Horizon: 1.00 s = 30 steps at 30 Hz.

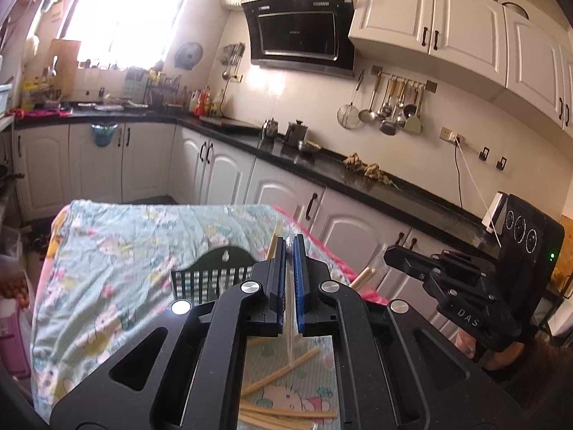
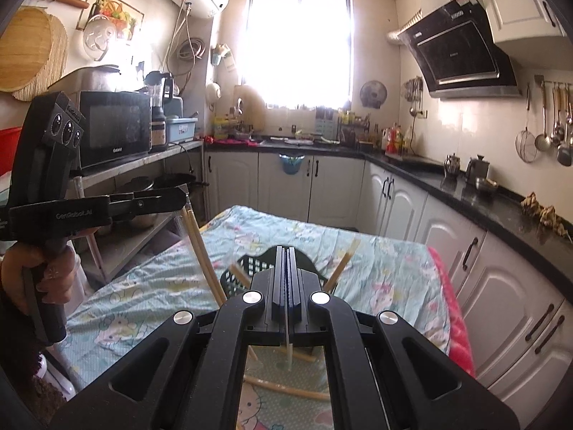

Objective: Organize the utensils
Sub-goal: 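Raise the left tool's chopstick over the basket while the right tool carries its own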

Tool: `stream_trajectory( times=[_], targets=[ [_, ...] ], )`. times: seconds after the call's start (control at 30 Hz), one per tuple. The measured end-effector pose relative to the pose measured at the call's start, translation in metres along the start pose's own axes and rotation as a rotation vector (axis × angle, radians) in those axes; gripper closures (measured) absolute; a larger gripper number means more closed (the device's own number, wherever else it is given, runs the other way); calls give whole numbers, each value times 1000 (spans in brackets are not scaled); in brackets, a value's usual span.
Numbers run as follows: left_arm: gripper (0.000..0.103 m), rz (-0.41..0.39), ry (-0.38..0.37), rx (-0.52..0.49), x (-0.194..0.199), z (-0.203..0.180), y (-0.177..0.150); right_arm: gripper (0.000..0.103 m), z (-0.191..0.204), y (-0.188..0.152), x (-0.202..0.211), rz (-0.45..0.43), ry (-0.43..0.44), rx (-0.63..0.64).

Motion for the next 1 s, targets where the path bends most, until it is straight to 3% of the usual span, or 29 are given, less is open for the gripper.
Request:
stream_trajectory(
  times=[0.5, 1.0],
  targets=[
    [101, -145, 26, -28, 9, -10, 79, 102, -27, 83, 7, -157, -48, 38],
    [101, -203, 81, -65, -8, -7, 119, 102, -48, 123, -27, -187, -87, 29]
  ],
)
Point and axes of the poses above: each gripper's, at about its wrist camera, not at the fingertips, and x roughly against the way its jaws point, z to its left, y to its top, the point moved 4 cm from there along -x, roughly the way its jaws point, and after that the axes turned 10 degrees about x, right-handed, at the moved point
